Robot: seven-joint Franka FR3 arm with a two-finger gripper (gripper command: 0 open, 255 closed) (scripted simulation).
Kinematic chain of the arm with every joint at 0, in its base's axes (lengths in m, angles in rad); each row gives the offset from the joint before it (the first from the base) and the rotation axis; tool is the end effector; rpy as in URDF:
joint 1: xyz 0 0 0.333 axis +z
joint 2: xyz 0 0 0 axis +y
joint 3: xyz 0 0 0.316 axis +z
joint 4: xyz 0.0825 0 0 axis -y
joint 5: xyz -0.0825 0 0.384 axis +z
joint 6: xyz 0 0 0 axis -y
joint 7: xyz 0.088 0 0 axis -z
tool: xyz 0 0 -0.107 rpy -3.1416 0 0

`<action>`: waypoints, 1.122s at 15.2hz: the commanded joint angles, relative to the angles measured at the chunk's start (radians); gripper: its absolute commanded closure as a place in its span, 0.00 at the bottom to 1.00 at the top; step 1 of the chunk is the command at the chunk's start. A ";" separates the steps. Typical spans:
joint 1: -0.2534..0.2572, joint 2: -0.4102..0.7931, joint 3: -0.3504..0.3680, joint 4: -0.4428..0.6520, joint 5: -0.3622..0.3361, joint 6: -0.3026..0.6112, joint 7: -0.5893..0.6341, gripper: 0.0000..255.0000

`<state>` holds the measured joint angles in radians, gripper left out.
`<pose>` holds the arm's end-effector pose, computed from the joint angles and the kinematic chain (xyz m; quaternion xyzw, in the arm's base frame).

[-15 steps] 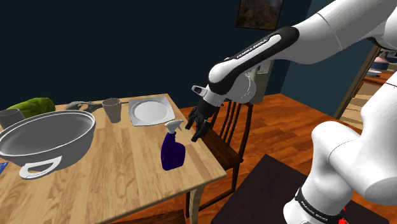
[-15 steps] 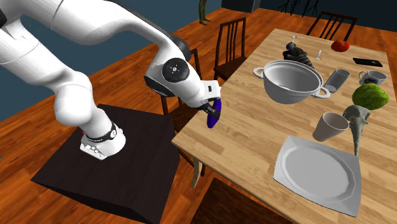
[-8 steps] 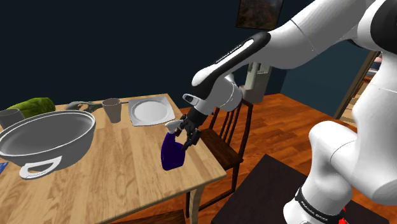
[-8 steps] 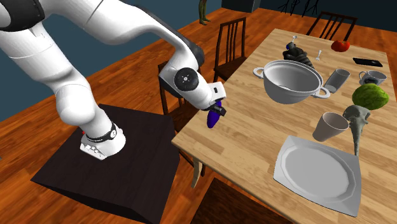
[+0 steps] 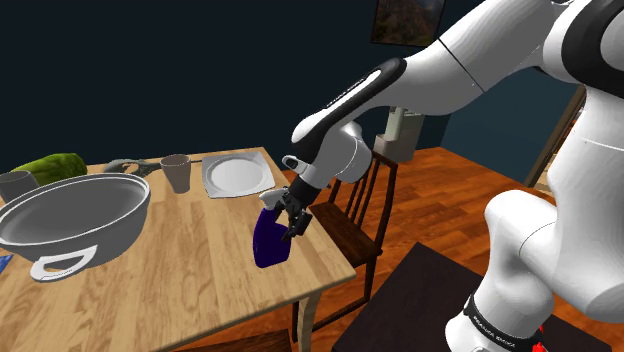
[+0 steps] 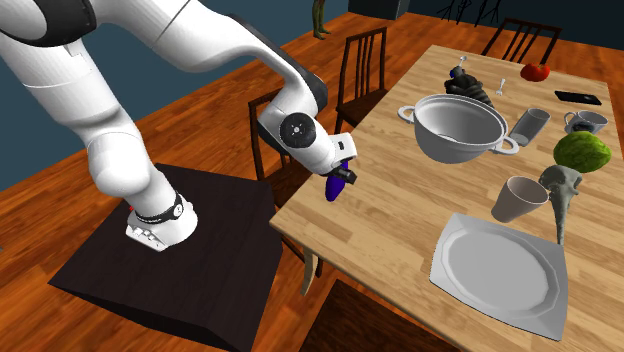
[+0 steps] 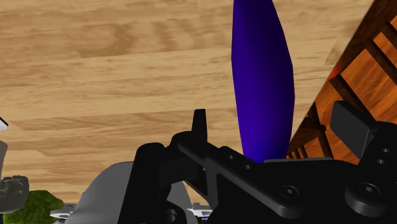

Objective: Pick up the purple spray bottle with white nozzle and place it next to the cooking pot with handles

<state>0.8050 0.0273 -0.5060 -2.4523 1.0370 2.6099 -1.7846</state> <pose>0.4692 0.1247 0.2952 -0.7914 -0.5434 -0.2297 0.1604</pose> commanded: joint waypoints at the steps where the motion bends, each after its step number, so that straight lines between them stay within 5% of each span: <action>1: 0.000 0.001 0.000 0.000 0.001 0.000 -0.001 0.00; 3: 0.000 0.001 0.000 0.000 0.001 0.000 -0.001 0.00; 4: 0.000 0.001 0.000 0.000 0.001 0.000 -0.001 1.00; 13: 0.000 0.001 0.000 0.000 0.001 0.000 -0.001 1.00; 17: -0.002 -0.055 -0.004 -0.006 -0.096 -0.009 0.087 1.00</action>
<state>0.8045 -0.0153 -0.5085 -2.4582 0.9655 2.6048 -1.7189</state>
